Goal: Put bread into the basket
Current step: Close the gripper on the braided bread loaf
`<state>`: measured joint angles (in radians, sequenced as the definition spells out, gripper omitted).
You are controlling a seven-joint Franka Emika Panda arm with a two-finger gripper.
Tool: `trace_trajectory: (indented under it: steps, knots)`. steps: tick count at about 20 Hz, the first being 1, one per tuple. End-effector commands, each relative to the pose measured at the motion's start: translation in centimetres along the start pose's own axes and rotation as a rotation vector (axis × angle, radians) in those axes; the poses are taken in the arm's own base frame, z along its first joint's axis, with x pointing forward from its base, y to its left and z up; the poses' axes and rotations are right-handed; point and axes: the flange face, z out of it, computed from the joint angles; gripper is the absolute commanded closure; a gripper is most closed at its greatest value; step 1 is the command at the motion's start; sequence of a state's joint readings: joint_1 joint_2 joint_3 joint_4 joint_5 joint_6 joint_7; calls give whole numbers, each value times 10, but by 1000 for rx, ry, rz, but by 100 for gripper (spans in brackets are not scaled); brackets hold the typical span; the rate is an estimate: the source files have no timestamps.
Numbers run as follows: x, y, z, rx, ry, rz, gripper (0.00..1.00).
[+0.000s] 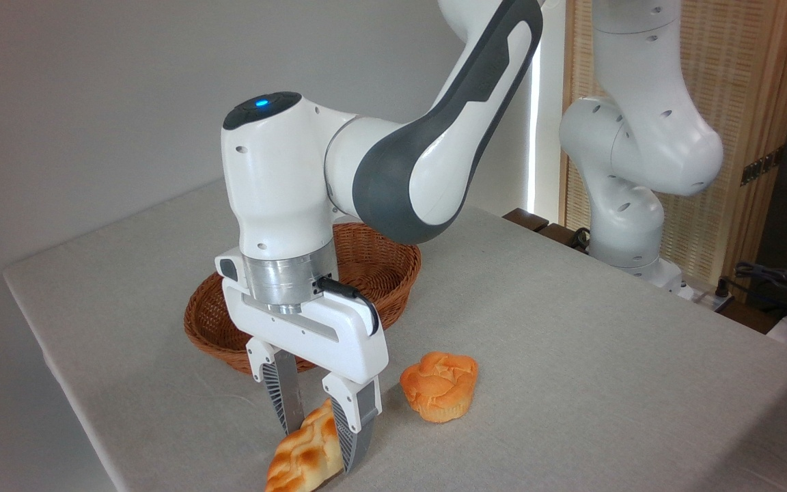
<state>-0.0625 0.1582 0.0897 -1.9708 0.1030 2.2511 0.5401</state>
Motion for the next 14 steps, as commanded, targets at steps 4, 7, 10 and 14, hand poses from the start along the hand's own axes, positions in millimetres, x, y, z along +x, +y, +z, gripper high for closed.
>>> trace_trajectory:
  steps: [4, 7, 10, 14]
  knots:
    - [2, 0, 4, 15, -11, 3, 57]
    - [2, 0, 4, 15, -12, 2, 58]
    - [2, -3, -5, 23, 0, -3, 62]
    - [7, -20, -62, 19, -5, -31, 66]
